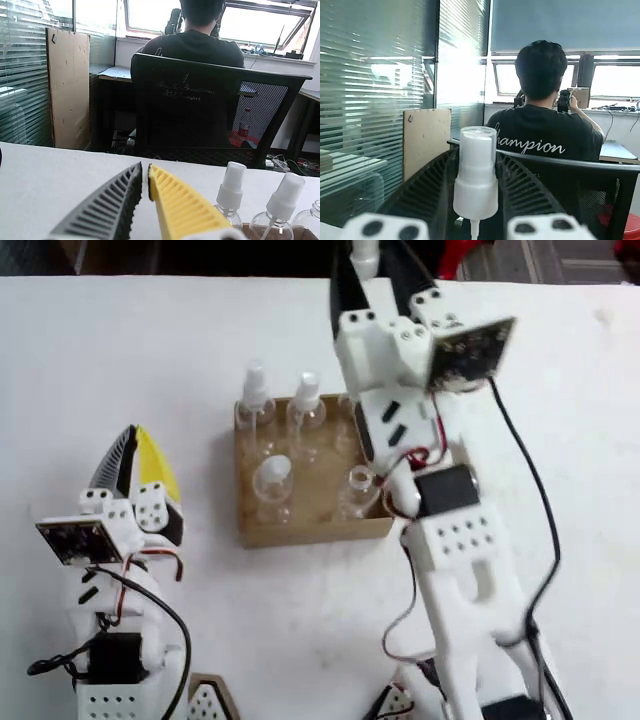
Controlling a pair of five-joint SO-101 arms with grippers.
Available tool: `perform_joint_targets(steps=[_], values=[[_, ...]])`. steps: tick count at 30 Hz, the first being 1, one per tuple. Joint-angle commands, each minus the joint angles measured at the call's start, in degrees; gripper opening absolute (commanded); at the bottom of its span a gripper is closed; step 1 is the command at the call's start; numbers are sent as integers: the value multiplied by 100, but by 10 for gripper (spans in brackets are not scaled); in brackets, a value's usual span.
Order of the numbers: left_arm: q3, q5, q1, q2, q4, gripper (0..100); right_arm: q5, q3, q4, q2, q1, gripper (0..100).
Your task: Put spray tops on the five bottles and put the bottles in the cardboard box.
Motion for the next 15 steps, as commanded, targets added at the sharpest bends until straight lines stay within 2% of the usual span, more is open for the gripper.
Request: perform_joint_targets(steps=[1,15], values=[[-26,-70,66,4,-149,28,-9,-26,-444,453,4,16],[-26,-62,66,4,-149,28,0,1152,-391,48,374,16]])
